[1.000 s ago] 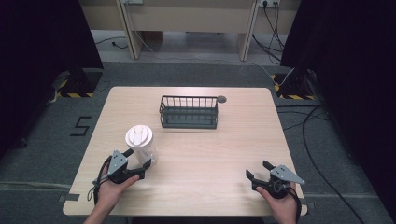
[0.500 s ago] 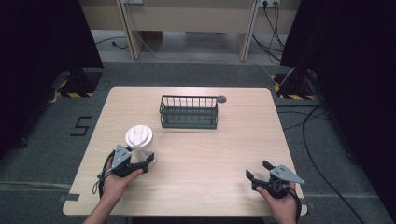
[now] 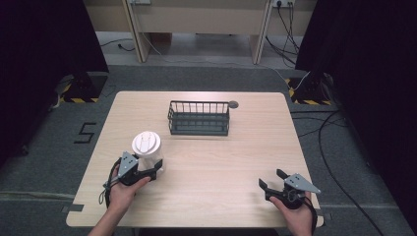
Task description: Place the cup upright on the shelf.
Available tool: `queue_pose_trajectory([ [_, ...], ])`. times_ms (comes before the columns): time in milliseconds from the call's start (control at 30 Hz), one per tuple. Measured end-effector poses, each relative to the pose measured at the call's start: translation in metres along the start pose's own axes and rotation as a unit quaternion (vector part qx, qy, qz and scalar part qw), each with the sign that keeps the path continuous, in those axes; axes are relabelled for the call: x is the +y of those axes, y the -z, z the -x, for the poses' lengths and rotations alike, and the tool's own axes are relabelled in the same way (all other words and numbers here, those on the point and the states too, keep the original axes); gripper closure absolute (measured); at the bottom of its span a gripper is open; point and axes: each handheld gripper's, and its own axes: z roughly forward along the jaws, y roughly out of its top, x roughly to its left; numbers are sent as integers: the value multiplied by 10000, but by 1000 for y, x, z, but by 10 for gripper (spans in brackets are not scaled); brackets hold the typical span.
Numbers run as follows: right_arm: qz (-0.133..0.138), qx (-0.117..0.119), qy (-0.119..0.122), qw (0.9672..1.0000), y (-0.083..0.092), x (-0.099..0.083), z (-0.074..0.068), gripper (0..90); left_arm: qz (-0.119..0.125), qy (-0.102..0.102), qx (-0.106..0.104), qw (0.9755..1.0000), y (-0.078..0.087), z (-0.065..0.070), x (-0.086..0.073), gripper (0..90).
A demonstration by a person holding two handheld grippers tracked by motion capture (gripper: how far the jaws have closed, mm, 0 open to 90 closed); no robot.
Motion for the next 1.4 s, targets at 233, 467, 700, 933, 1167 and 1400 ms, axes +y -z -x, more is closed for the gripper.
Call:
queue_pose_trajectory([
  [233, -1, 0, 12, 10000, 0, 0, 1, 187, -75, -49, 16, 10000, 0, -1, 3, 178],
  [467, -6, 6, -18, 10000, 0, 0, 1, 188, -135, -164, 23, 9998, 0, 1, 9, 178],
  [700, -1, 12, -36, 10000, 0, 0, 1, 187, -106, -213, -11, 9997, -3, 4, 17, 179],
  [933, 4, 11, -29, 10000, 0, 0, 1, 187, -63, -227, -40, 9997, -5, 7, 23, 179],
  [1167, 4, 13, -30, 10000, 0, 0, 1, 187, -46, -247, -45, 9997, -7, 6, 28, 179],
  [1400, 3, 12, -23, 10000, 0, 0, 1, 187, -54, -263, -51, 9996, -10, 6, 33, 179],
])
